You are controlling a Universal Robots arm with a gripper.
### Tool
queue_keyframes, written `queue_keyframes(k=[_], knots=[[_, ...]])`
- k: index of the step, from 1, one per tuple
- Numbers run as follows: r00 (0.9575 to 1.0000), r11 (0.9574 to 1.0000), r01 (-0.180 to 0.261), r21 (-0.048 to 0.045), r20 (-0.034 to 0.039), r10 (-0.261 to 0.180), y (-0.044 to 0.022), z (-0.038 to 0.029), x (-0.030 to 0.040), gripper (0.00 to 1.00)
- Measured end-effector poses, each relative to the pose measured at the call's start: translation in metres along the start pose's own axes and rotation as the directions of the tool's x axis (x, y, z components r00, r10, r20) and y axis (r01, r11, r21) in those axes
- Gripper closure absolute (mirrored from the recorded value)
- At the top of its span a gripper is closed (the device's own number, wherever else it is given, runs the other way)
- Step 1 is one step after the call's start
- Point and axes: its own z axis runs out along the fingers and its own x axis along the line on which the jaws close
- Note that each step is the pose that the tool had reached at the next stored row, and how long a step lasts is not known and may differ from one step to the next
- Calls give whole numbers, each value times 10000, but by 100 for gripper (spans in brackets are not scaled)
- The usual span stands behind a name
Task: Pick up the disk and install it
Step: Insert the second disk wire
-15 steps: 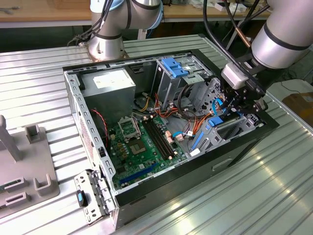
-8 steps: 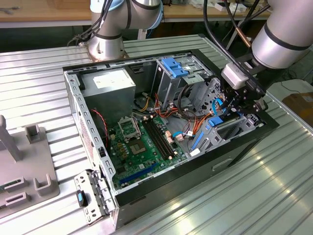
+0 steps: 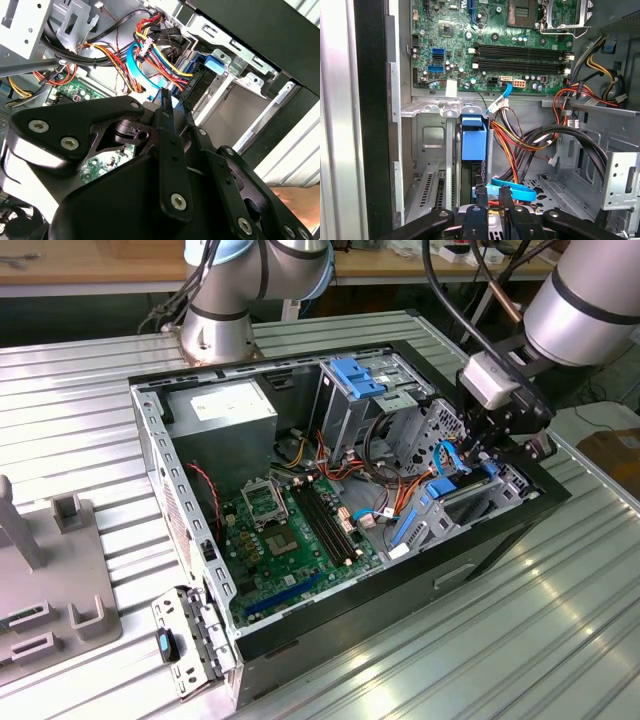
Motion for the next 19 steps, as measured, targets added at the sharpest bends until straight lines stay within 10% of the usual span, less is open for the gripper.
queue_keyframes(k=[6,12,19], knots=[[10000,10000,-2,-34,-18,2,-20,-72,-22,76],[9997,9979,-46,-654,-249,30,-124,-54,-30,76],[9992,9976,-38,-686,-402,11,-129,-43,-124,76]])
